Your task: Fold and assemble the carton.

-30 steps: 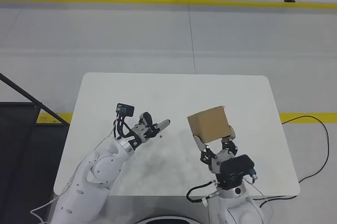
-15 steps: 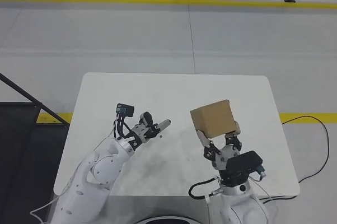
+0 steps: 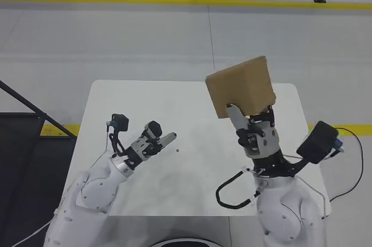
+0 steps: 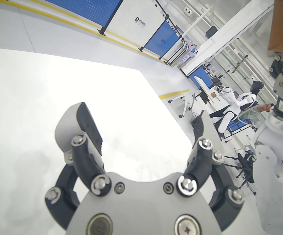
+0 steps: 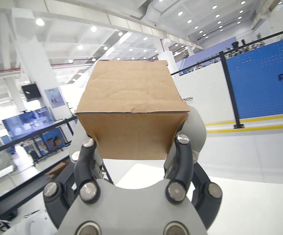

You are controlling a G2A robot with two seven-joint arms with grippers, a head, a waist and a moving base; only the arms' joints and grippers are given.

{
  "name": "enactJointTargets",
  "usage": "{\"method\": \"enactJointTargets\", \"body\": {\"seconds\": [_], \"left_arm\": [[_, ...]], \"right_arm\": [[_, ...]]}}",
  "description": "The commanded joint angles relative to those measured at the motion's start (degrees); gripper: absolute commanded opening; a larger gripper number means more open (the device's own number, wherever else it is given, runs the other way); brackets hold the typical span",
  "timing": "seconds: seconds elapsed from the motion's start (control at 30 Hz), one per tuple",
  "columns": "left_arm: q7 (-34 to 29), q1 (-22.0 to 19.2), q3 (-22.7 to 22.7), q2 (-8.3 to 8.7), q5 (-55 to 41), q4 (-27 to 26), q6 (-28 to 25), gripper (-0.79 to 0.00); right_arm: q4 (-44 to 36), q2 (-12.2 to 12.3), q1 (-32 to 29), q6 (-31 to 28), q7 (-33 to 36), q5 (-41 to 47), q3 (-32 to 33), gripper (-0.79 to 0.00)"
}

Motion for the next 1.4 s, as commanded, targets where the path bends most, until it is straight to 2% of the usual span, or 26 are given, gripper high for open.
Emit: {"method": "enactJointTargets", "body": {"seconds": [0.0,0.2,0.33,0.47,0.7,0.8,0.93,1.2,1.3,1.37], "left_arm": [[-0.1,0.4,-0.8,0.12,-0.9,0.1,-0.9,0.000],[-1.0,0.8,-2.0,0.36,-4.2,0.8,-2.7,0.000],[-1.0,0.8,-2.0,0.36,-4.2,0.8,-2.7,0.000],[-1.0,0.8,-2.0,0.36,-4.2,0.8,-2.7,0.000],[-1.0,0.8,-2.0,0.36,-4.2,0.8,-2.7,0.000],[-1.0,0.8,-2.0,0.36,-4.2,0.8,-2.7,0.000],[-1.0,0.8,-2.0,0.36,-4.2,0.8,-2.7,0.000],[-1.0,0.8,-2.0,0.36,-4.2,0.8,-2.7,0.000],[-1.0,0.8,-2.0,0.36,-4.2,0.8,-2.7,0.000],[-1.0,0.8,-2.0,0.36,-4.2,0.8,-2.7,0.000]], "right_arm": [[0.7,-0.1,2.5,-0.6,0.6,3.9,0.3,-0.785],[1.8,-0.1,6.8,-2.0,2.7,12.1,1.8,-0.785],[1.2,0.1,7.9,-2.1,2.9,9.6,2.6,-0.785],[-1.1,0.2,8.2,0.2,-0.5,-3.1,2.2,-0.785],[-5.8,0.6,6.7,5.0,-6.9,-33.7,-2.6,-0.785],[-6.4,0.8,6.2,7.2,-7.4,-46.3,-4.7,-0.785],[-6.5,0.9,6.2,10.3,-7.3,-58.4,-6.8,-0.785],[-6.1,0.7,5.1,15.9,-8.8,-65.0,-8.8,-0.785],[-6.1,0.7,4.7,16.7,-8.6,-64.9,-8.8,-0.785],[-6.2,0.5,4.3,16.6,-8.4,-61.7,-9.3,-0.785]]}}
